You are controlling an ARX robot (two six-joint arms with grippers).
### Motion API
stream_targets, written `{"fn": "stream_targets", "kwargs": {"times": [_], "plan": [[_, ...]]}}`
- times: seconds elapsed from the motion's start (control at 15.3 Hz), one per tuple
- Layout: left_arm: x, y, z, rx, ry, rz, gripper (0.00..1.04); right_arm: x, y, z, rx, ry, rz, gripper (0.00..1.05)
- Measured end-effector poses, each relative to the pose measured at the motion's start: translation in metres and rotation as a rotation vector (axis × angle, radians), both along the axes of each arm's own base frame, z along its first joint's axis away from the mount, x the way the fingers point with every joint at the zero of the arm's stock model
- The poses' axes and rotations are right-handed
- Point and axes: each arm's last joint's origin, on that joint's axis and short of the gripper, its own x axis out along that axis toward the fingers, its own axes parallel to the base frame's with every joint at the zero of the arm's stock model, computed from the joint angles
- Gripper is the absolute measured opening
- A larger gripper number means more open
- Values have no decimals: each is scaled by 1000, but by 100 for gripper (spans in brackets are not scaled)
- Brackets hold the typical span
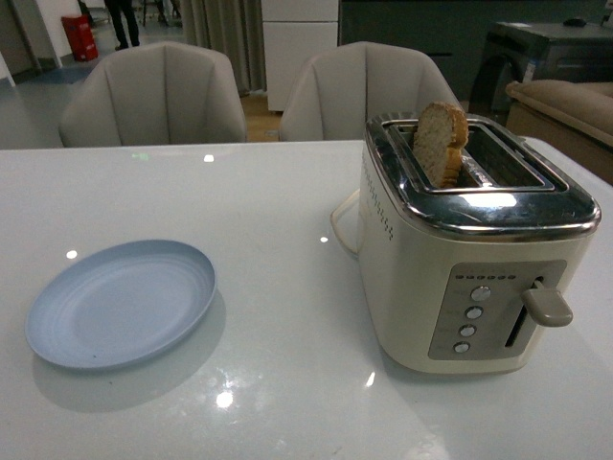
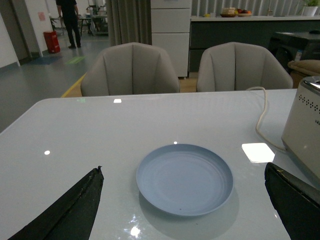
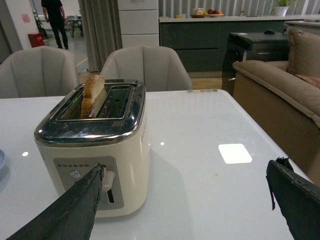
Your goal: Left arm holds plate, right arm toasts bread
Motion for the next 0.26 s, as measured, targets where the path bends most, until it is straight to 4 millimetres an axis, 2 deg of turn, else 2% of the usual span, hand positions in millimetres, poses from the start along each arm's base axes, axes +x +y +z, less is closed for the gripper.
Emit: {"fn": "stream_targets", "kwargs": {"times": [0.26], "plan": [[0,0,0,0,0,0,98,0,0,0,0,0,0,98]]}}
